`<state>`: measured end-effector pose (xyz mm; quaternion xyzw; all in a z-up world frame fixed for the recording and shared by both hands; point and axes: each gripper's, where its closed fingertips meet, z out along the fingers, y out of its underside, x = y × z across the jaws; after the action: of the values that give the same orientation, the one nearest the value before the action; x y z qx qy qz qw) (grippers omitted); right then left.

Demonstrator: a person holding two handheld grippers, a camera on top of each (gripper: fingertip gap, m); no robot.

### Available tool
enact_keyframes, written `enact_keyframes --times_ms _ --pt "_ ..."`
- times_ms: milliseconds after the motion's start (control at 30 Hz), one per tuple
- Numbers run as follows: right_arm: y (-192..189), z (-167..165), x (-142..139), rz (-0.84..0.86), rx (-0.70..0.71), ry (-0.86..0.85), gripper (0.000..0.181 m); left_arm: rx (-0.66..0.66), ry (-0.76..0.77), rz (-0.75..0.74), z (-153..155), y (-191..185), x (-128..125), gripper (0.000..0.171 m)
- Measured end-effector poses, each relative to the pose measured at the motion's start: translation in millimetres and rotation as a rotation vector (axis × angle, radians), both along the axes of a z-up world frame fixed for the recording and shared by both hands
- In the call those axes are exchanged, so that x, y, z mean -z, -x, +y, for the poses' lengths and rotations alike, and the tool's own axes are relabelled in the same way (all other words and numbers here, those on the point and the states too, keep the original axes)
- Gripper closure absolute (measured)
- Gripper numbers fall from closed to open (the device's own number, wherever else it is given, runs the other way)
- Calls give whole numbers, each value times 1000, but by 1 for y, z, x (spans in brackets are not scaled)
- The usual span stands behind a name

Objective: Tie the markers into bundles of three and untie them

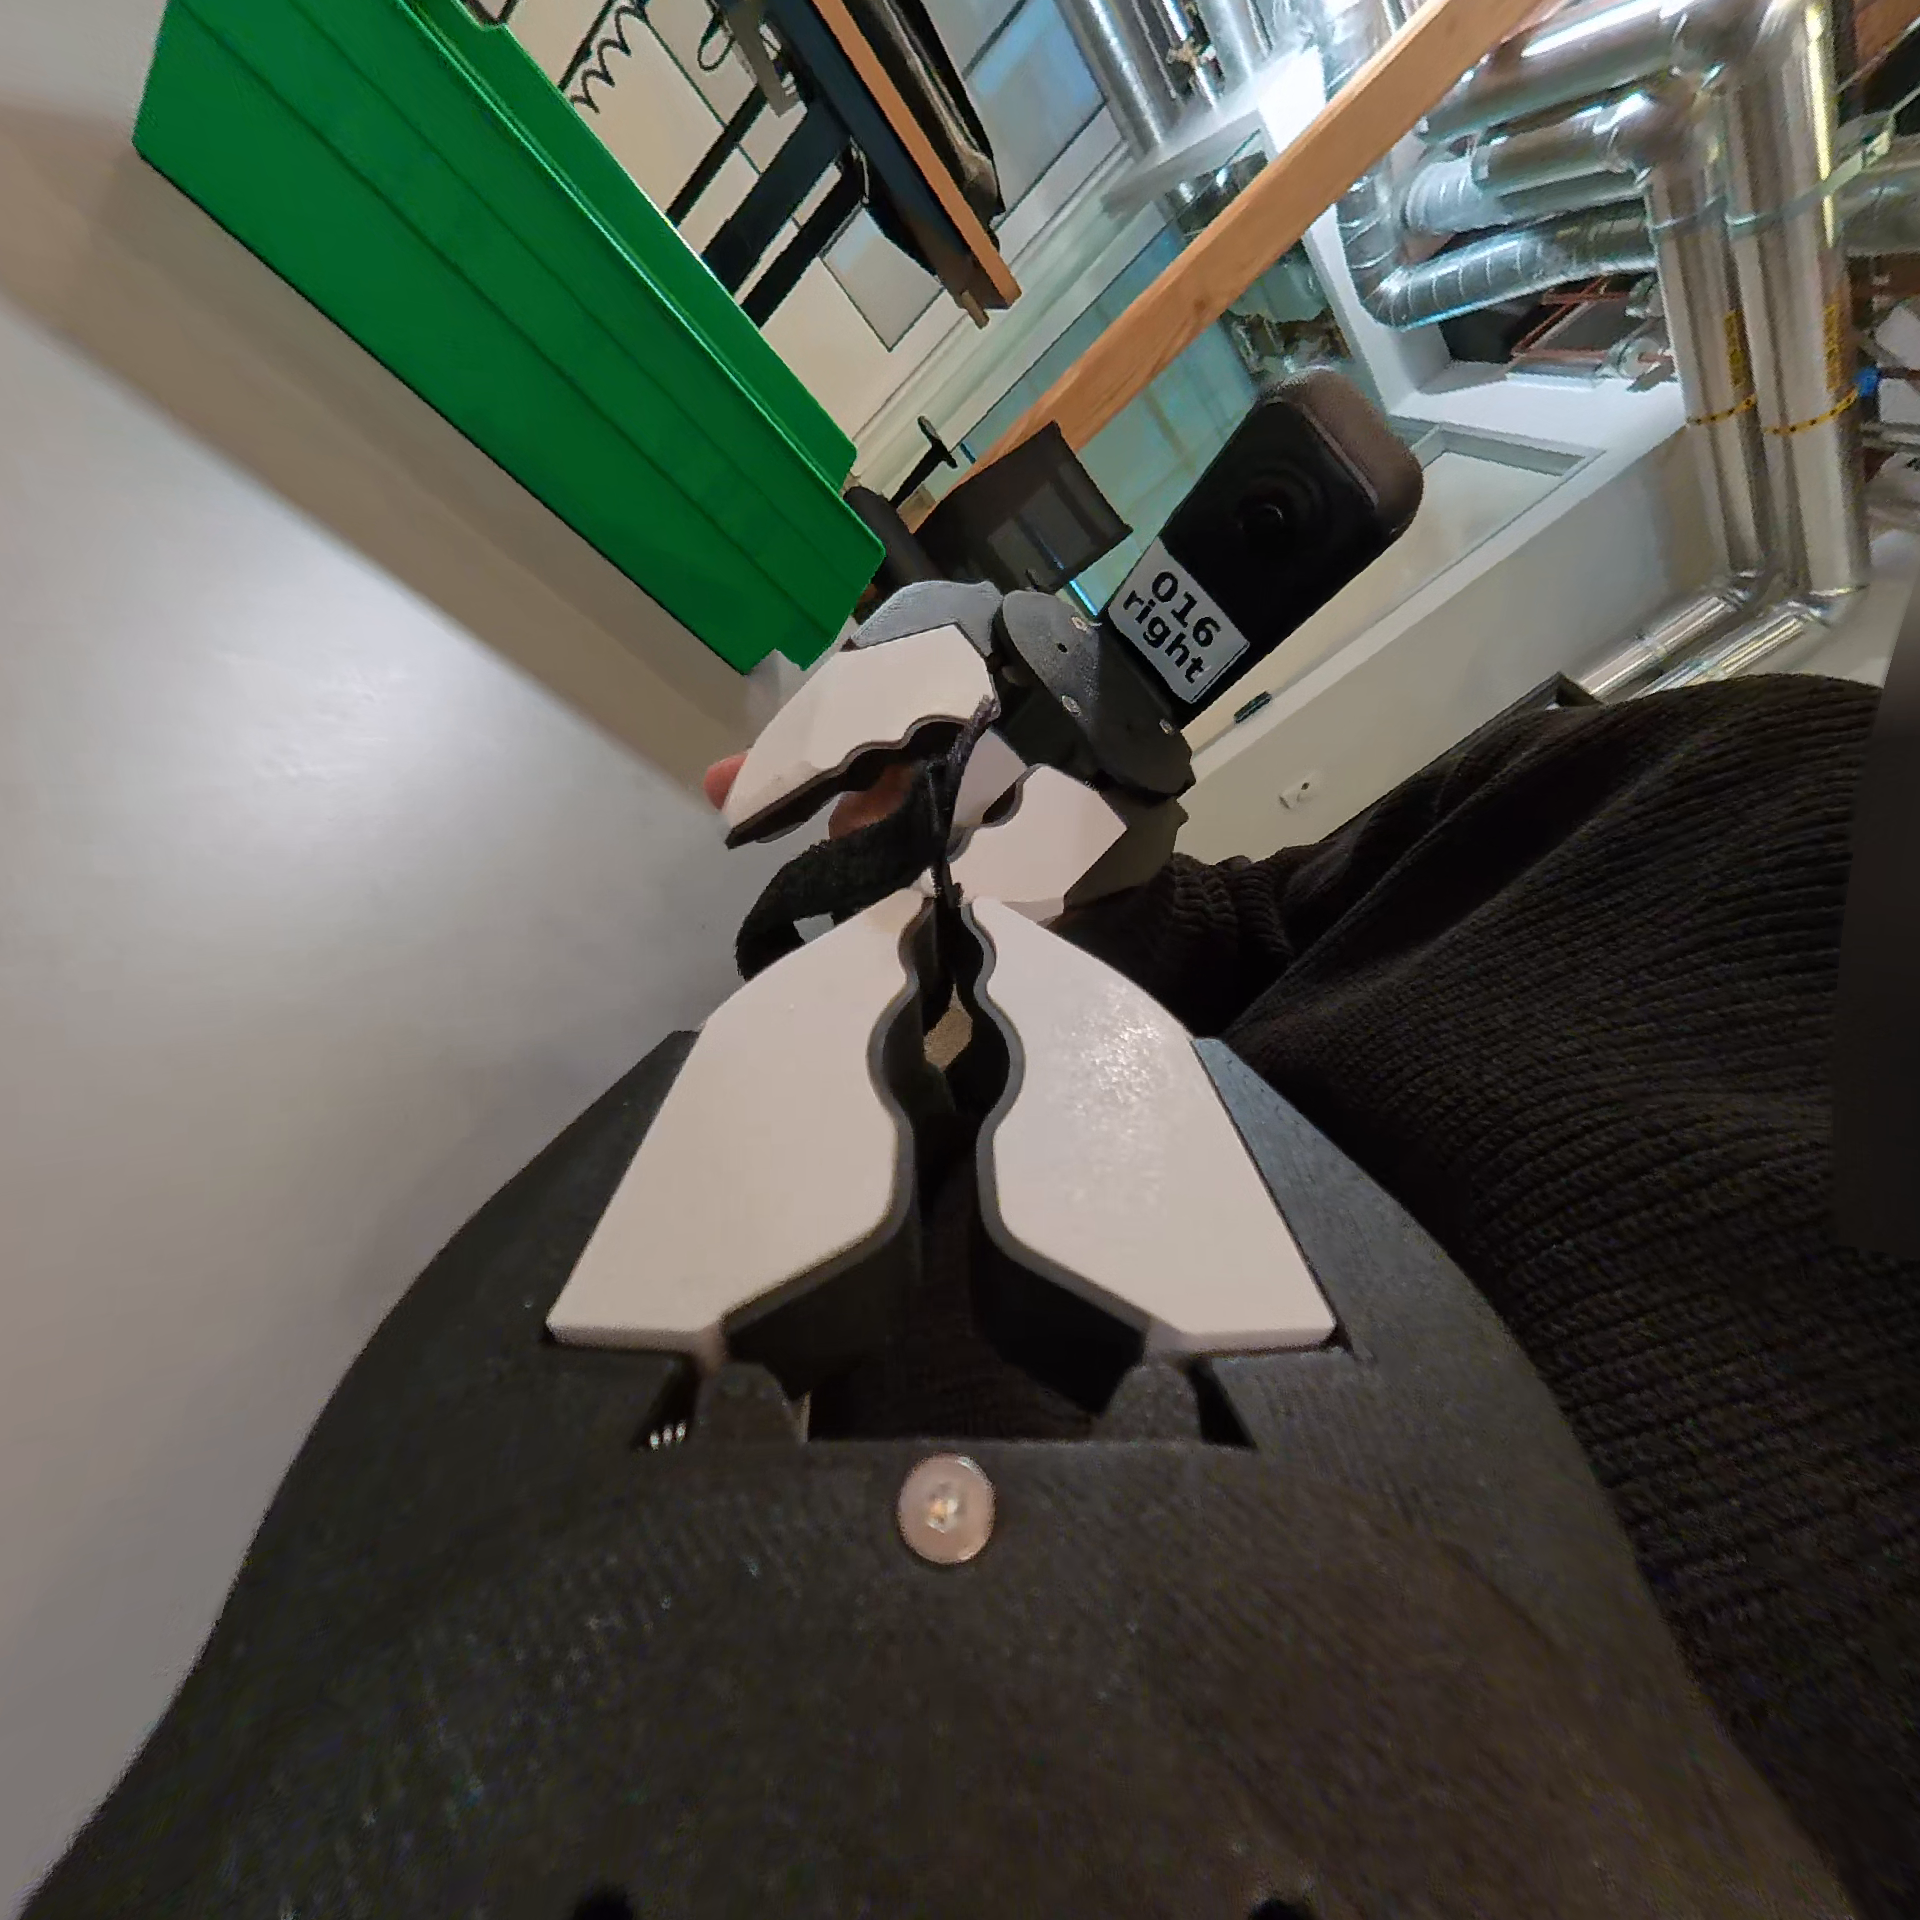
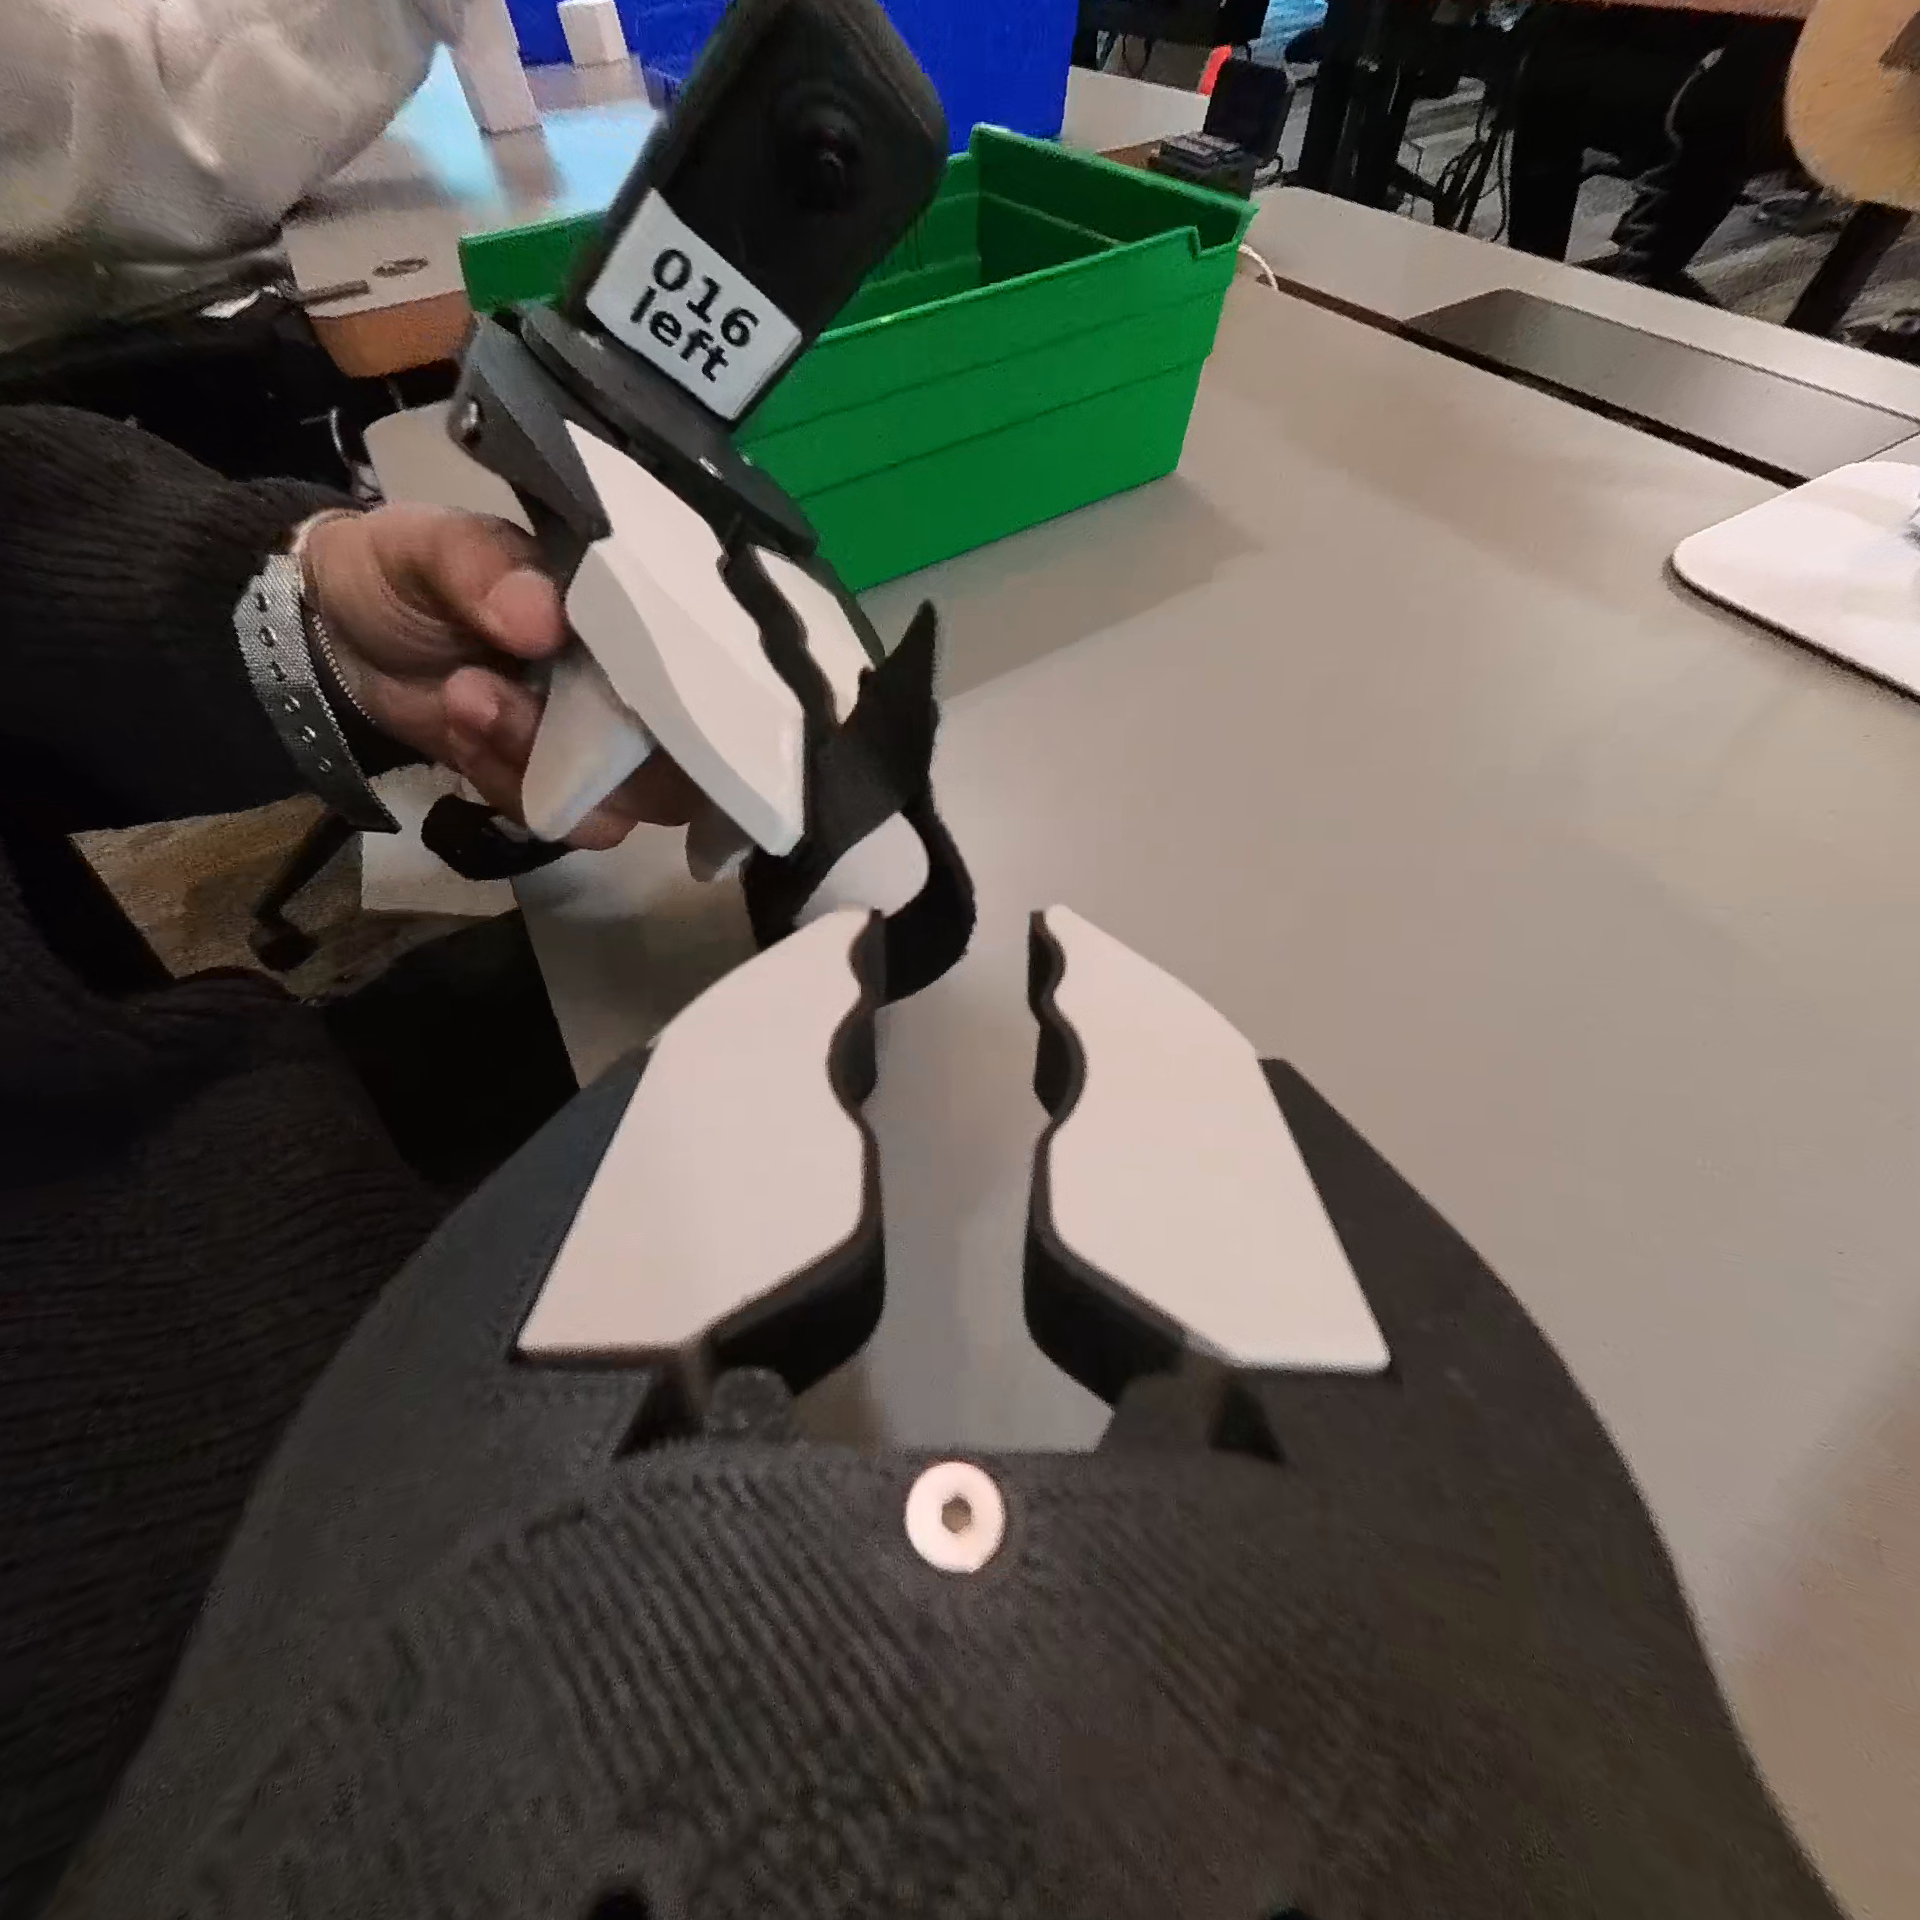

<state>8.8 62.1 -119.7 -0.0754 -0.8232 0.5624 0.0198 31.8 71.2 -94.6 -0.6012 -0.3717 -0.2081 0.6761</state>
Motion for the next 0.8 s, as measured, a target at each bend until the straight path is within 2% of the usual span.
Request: enact_keyframes --times_ms 200,300,533,800 --pt "-7 -1 -15 -4 -40 89 157 93 -75 -39 5 -11 -6 169" --pt "-12 -1 -22 9 -67 123 165 138 -76 -30 9 -18 -7 169" --pt "-15 -1 -26 18 -85 146 176 144 -91 -30 10 -20 -10 169" --pt "2 3 -22 -196 -9 153 179 132 -50 9 12 -20 -7 168"
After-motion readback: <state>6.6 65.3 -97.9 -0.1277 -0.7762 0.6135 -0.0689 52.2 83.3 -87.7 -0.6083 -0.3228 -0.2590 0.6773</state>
